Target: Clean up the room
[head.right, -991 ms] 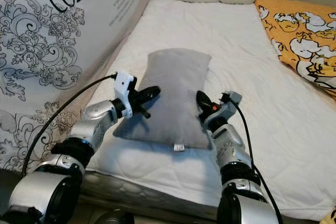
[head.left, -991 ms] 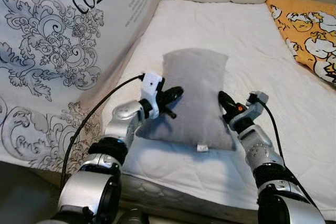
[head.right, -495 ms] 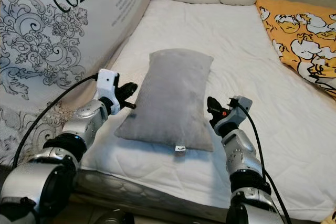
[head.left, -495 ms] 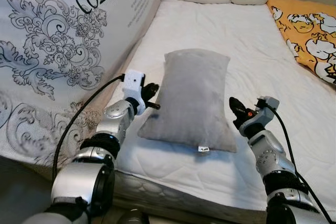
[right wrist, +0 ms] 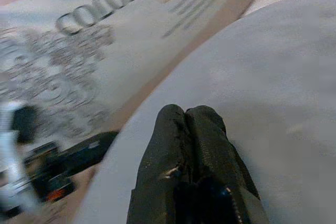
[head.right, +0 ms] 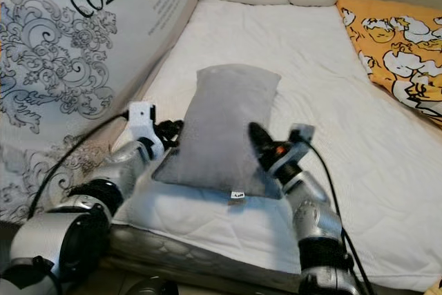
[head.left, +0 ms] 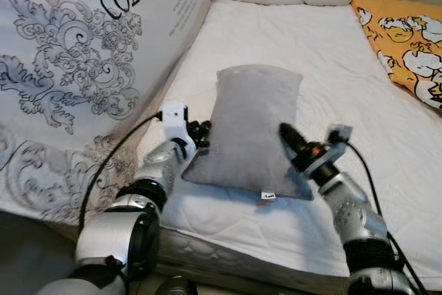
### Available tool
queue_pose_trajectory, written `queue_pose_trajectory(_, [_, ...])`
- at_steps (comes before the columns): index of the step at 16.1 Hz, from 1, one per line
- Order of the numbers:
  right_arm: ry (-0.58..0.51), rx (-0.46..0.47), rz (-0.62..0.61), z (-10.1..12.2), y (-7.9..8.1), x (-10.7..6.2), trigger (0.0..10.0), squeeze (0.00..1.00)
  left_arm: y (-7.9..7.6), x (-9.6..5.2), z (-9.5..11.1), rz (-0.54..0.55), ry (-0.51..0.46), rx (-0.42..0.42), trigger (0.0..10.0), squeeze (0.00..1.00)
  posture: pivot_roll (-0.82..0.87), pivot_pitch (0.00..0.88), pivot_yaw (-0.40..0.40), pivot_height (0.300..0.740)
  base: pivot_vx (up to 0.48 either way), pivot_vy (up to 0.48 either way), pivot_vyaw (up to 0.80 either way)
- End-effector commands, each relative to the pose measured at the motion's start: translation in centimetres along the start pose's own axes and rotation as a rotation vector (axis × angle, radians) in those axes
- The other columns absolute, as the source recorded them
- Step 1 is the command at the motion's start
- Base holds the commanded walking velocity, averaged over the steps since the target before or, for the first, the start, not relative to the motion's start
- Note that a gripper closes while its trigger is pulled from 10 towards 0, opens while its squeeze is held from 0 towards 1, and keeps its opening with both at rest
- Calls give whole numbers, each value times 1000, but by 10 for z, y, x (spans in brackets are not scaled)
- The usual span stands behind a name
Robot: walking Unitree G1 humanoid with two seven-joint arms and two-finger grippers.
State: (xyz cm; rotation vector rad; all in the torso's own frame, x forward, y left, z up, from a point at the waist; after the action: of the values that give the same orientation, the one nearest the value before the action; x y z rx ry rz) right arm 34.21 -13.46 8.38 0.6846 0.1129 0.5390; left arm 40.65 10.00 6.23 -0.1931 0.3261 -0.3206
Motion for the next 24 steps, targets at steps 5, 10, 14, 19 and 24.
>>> queue_pose_trajectory(5, [393, -60, -172, -60, -33, -18, 10000, 0, -41, -1, -16, -289, 79, 33, 10000, 1000, -111, 0, 40, 740, 0, 0, 0])
queue_pose_trajectory(10, [564, -38, -156, -88, -45, -61, 10000, 0, -43, 6, 13, -257, -20, -24, 10000, 1000, -111, 0, 31, 740, 0, 0, 0])
queue_pose_trajectory(14, [568, -27, -122, -90, -42, -65, 10000, 0, -50, 10, 5, -195, -4, 3, 10000, 1000, -146, 0, 54, 740, 0, 0, 0])
queue_pose_trajectory(19, [551, -2, -125, -96, -53, -77, 10000, 0, -24, 9, 16, -5, -76, 1, 10000, 1000, -164, 0, 68, 740, 0, 0, 0])
queue_pose_trajectory(24, [556, 5, -179, -101, -69, -85, 10000, 0, -67, 5, -26, -282, 98, -40, 10000, 1000, -158, 0, 66, 740, 0, 0, 0])
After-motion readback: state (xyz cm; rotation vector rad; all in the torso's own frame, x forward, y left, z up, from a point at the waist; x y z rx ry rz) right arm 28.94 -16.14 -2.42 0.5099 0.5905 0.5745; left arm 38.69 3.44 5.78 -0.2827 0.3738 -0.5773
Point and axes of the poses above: a point about 5 cm out from each wrist's last joint towards the gripper, its own x axis pointing out of the wrist towards the gripper, its own z axis along the axis of the wrist's last joint, y = z × x, the point moved 5 cm from there along x, pointing out of the wrist towards the gripper, and after that the axes turned 6 degrees about x, right-handed, at the moved point
